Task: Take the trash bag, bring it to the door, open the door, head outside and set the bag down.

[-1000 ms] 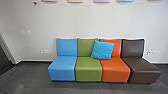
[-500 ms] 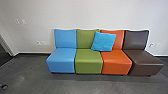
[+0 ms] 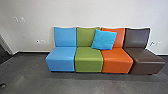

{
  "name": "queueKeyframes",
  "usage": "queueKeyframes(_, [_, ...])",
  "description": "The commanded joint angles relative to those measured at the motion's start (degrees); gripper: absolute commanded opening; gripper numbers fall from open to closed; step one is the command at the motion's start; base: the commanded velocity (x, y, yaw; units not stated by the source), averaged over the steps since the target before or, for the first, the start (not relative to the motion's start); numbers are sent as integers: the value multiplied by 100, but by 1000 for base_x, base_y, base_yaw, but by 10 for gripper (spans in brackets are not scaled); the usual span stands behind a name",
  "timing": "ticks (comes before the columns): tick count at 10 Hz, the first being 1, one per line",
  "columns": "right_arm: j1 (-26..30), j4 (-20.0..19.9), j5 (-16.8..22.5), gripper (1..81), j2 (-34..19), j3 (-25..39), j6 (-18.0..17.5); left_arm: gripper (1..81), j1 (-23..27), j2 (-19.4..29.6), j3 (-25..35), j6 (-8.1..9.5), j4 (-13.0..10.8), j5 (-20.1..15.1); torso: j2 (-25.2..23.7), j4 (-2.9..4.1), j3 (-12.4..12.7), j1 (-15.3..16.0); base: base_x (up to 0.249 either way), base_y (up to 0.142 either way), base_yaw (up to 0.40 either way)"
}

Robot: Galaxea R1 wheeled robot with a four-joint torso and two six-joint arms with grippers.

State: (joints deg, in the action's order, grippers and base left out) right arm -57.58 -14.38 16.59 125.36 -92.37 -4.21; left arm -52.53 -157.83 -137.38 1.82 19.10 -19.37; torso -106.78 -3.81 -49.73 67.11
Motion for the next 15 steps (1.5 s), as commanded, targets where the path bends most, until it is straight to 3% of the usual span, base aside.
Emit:
queueKeyframes(1, [558,-170,362,811,-272,115,-19,811,862,-12,0,46,269,-471,-560,0,0,362,0,0,0])
queueKeyframes(2, [567,-170,362,811,-272,124,-19,811,941,-56,0,47,278,-619,-761,0,-2,487,0,0,0])
queueKeyframes(3, [567,-170,362,811,-263,141,-19,811,1020,-108,9,47,287,-726,-973,0,-383,616,0,0,0])
queueKeyframes(9, [698,-170,371,811,-289,273,-19,811,1231,-337,-26,56,365,-779,-2131,0,-1486,1346,0,0,0])
queueKeyframes(11, [961,-310,476,811,-368,282,-19,811,1345,-372,-70,64,401,-788,-2538,0,-1333,1602,0,0,0])
queueKeyframes(12, [1154,-390,793,811,-438,282,-19,811,1407,-416,-158,82,410,-788,-2687,0,-1436,1700,0,0,0])
queueKeyframes(15, [1761,-513,1109,811,-562,282,-19,811,1539,-583,-228,91,410,-875,-3235,0,-1526,2043,0,0,0])
